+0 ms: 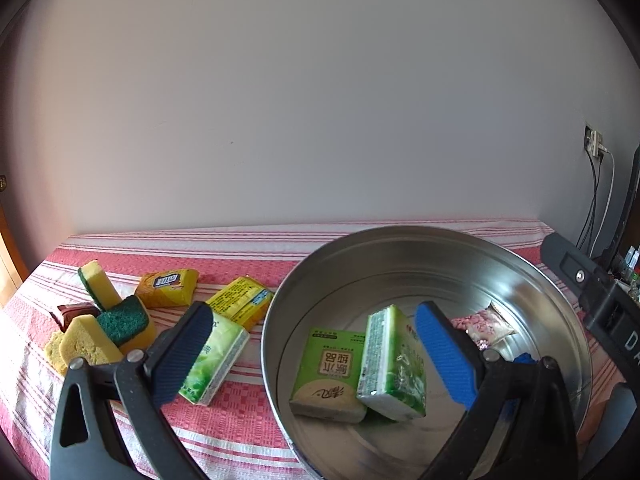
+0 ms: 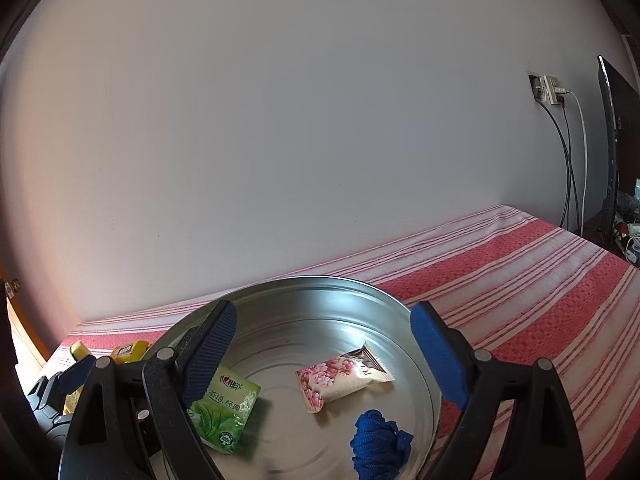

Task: Organize objects
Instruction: 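Open both tools to drop the blue cloth and tissue pack into the tin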

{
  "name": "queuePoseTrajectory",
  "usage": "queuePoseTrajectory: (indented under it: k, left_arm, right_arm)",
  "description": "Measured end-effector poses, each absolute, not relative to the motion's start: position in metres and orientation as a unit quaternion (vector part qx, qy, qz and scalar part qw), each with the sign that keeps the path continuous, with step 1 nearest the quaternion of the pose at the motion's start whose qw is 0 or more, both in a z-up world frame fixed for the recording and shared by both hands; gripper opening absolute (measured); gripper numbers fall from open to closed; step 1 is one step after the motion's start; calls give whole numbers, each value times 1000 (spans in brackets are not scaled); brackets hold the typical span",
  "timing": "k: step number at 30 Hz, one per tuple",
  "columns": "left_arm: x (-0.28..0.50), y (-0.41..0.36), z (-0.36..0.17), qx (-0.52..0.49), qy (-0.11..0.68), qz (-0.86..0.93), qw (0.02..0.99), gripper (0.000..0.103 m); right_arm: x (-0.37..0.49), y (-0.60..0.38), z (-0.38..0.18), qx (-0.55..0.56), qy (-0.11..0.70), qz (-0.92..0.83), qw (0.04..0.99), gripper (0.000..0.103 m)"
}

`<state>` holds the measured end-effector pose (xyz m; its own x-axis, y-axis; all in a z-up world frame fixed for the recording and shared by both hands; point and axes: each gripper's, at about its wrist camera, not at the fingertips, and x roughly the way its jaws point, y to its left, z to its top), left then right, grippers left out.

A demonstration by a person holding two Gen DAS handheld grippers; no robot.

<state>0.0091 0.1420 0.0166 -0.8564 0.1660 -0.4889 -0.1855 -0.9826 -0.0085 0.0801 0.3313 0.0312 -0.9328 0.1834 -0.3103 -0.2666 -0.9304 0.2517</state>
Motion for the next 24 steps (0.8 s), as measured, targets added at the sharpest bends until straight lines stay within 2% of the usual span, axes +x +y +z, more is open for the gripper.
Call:
queuePoseTrajectory:
  k: [14, 24]
  left_arm:
    - [16, 123, 11, -241, 36, 967, 72, 102]
    - [17, 93, 7, -241, 35, 969, 52, 102]
  right_arm:
    - [98, 315, 34, -93, 159, 976, 113, 91]
    - [96, 272, 31, -78, 71, 988, 115, 91]
